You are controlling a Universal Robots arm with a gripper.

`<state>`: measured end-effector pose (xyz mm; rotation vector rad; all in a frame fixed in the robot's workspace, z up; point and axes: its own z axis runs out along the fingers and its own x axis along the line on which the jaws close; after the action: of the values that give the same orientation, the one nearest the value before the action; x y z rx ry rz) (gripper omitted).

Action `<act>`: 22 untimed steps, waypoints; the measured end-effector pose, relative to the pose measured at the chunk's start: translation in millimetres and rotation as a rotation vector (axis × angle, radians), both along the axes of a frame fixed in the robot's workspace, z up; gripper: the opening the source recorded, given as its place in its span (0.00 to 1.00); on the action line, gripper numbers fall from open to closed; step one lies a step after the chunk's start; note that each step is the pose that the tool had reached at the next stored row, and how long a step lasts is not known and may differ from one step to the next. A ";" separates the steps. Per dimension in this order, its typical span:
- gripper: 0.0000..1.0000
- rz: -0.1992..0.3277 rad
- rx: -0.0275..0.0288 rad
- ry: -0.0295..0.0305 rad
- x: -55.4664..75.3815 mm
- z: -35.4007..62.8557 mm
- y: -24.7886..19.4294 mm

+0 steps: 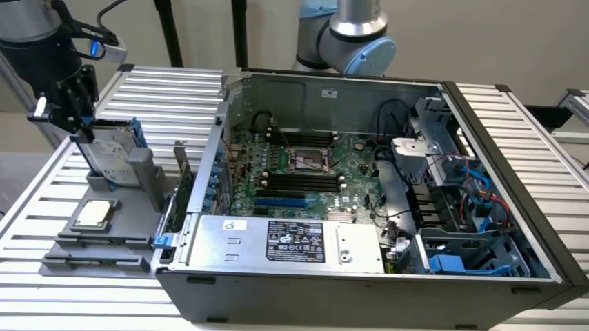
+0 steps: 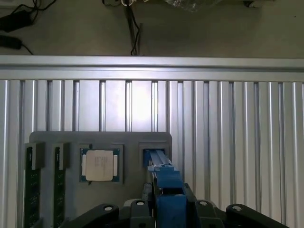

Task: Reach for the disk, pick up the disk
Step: 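Pick up the disk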

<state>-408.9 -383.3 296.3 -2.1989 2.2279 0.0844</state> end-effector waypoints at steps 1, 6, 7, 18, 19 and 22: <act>0.35 0.000 -0.0002 0.0001 0.0 0.1 -0.6; 0.33 0.000 0.0000 0.0001 0.0 0.0 -4.0; 0.33 0.000 -0.0001 0.0002 0.0 0.1 -4.6; 0.33 0.000 0.0002 -0.0098 0.0 0.1 -5.9; 0.33 0.000 0.0002 -0.0120 0.0 0.1 -5.9; 0.33 0.000 0.0002 -0.0138 0.0 0.1 -5.9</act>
<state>-408.9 -389.2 296.4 -2.1924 2.2208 0.0692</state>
